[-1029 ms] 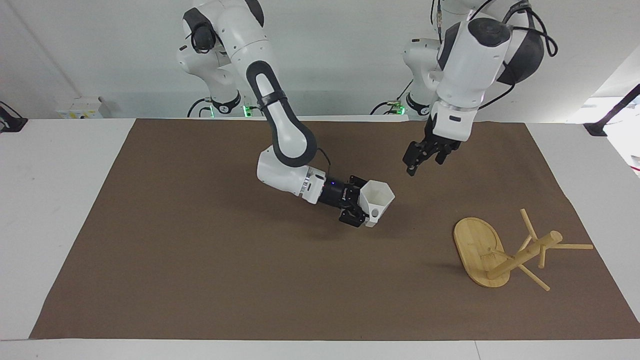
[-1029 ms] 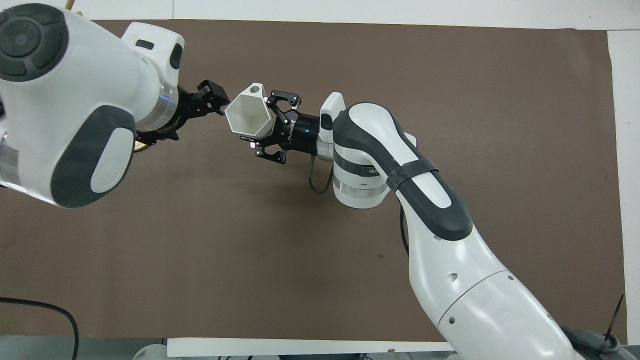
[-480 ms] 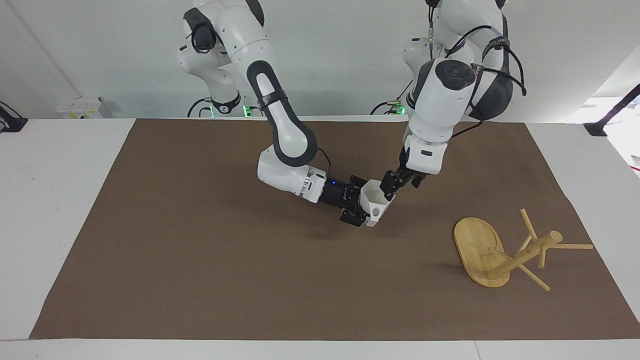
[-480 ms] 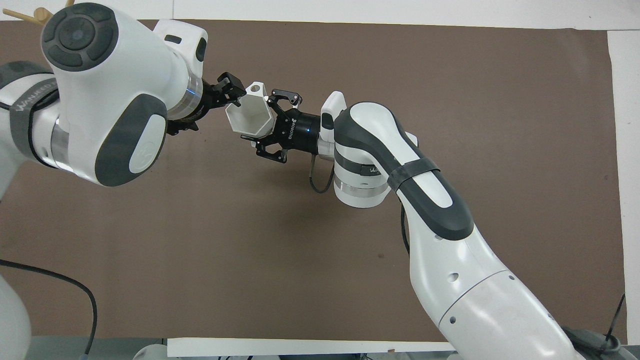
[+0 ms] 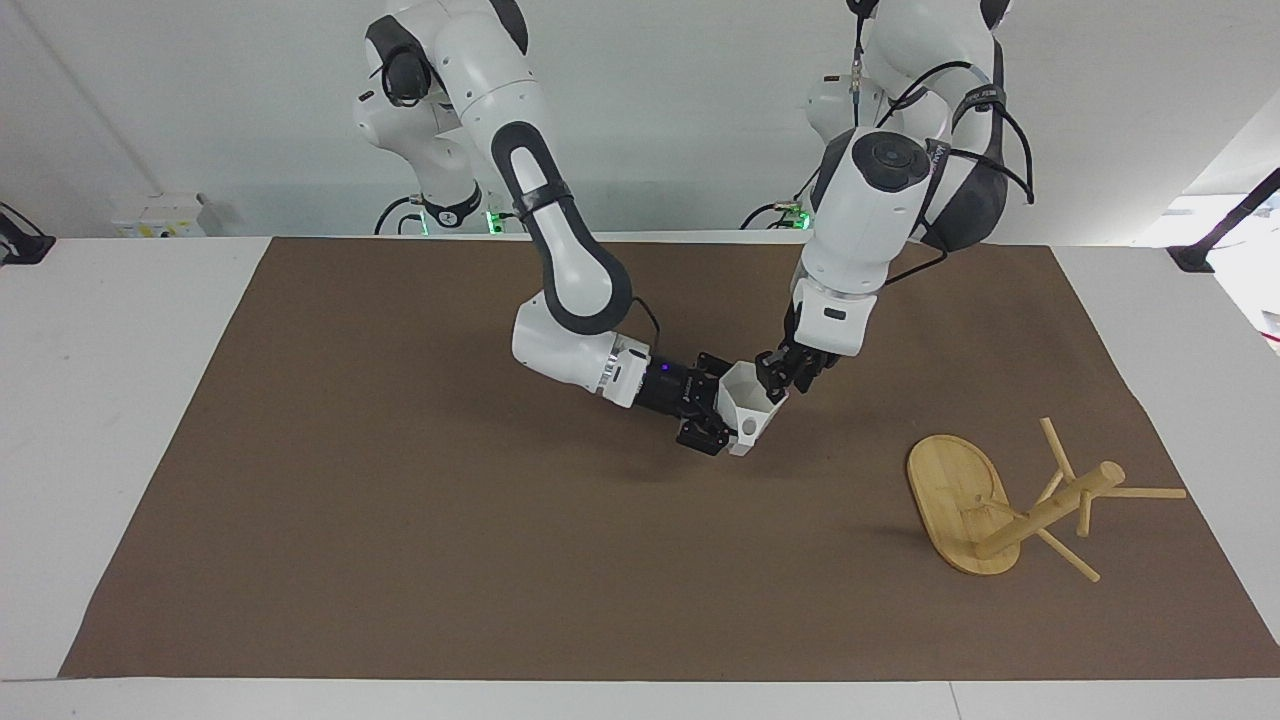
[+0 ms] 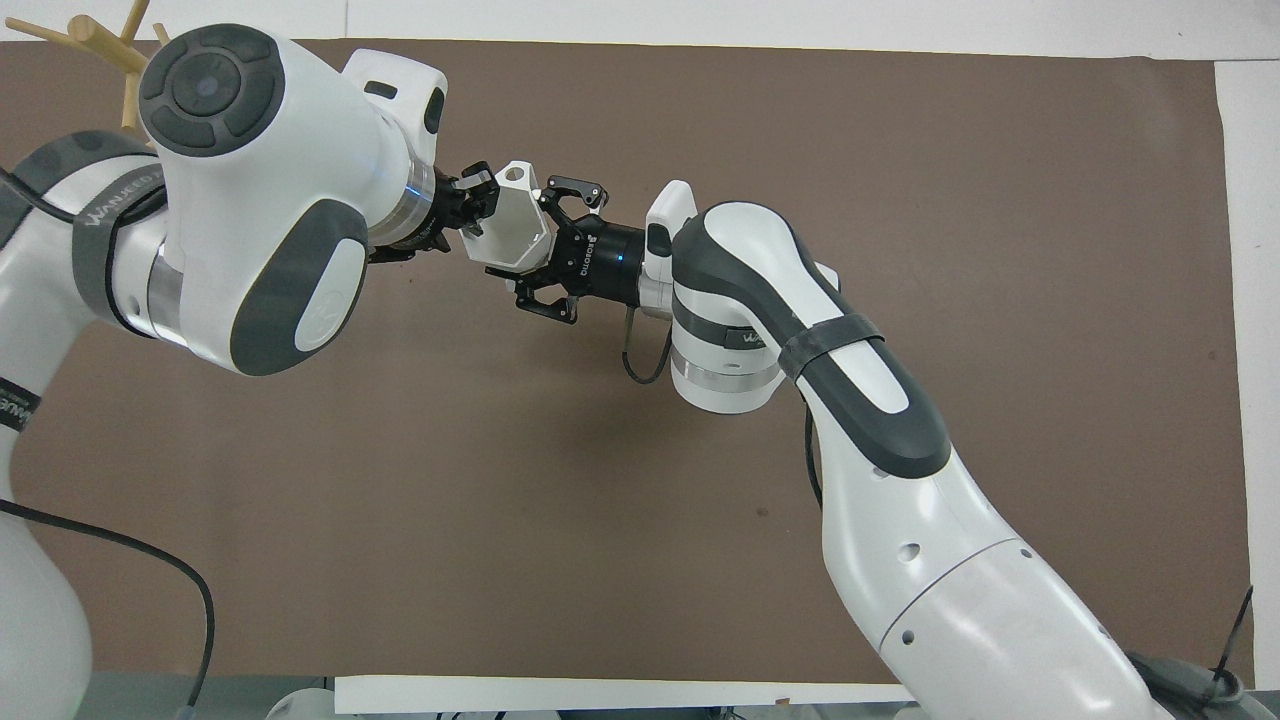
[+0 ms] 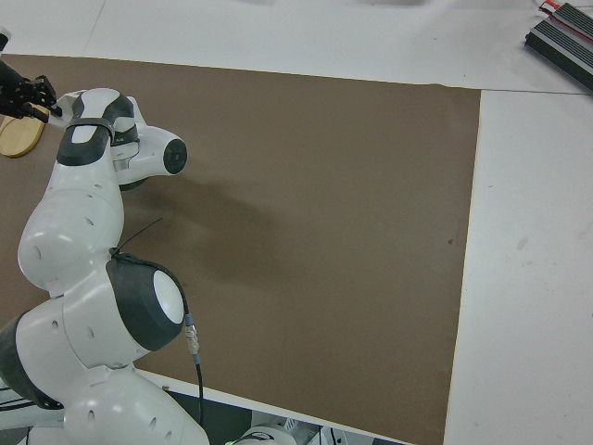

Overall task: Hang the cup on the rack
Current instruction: 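Grasp the cup with the left gripper while the right gripper holds it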

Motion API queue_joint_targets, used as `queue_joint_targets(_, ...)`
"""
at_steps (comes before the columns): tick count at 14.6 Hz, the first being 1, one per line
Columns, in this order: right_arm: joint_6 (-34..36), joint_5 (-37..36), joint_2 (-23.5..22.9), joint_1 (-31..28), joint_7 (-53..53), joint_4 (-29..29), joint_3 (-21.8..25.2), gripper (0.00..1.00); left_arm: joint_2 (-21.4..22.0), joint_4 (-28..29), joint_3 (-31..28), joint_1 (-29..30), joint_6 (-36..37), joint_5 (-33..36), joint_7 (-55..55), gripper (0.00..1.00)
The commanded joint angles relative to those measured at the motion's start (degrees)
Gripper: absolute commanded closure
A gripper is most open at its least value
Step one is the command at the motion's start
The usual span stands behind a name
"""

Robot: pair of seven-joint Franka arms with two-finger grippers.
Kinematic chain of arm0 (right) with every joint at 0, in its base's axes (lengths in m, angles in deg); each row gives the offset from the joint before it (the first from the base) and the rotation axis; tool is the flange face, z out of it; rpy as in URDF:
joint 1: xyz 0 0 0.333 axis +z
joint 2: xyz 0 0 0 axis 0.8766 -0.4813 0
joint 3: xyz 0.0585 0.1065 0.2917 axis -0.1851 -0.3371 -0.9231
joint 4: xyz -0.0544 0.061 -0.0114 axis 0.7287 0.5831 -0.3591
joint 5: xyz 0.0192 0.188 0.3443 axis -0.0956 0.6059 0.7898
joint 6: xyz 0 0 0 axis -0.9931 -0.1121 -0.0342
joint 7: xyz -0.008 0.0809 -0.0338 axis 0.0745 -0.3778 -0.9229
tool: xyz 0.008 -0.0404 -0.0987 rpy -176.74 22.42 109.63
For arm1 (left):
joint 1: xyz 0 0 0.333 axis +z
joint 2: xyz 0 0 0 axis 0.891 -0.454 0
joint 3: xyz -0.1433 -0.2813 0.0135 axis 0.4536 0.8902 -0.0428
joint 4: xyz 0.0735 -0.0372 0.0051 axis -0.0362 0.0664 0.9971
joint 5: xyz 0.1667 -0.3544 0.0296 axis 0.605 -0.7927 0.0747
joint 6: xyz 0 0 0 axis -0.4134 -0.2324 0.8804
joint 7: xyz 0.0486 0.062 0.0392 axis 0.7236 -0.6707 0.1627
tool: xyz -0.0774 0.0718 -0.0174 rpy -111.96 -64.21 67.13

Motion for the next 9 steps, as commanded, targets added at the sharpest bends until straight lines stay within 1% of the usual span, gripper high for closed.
queue_joint_targets(1, 0.6, 1.6, 0.6, -0.6, -1.4, -0.5, -0.1, 0.79, 0.6, 2.0, -0.8, -0.3, -3.4, 0.2, -2.4, 1.0)
queue_joint_targets(7, 0.6, 1.8, 0.6, -0.6, -1.2, -0.6, -0.1, 0.75, 0.7, 2.4, -0.7, 0.0, -4.5, -1.1, -3.9, 1.0)
queue_joint_targets(8, 0.6, 1.8, 0.6, -0.6, -1.2, -0.6, -0.1, 0.71, 0.6, 2.4, -0.7, 0.0, -5.0, -1.1, -3.8, 1.0)
queue_joint_targets(9, 0.6, 1.8, 0.6, -0.6, -1.2, -0.6, -0.1, 0.56, 0.6, 2.3, -0.8, 0.0, -5.3, -1.1, -3.8, 1.0)
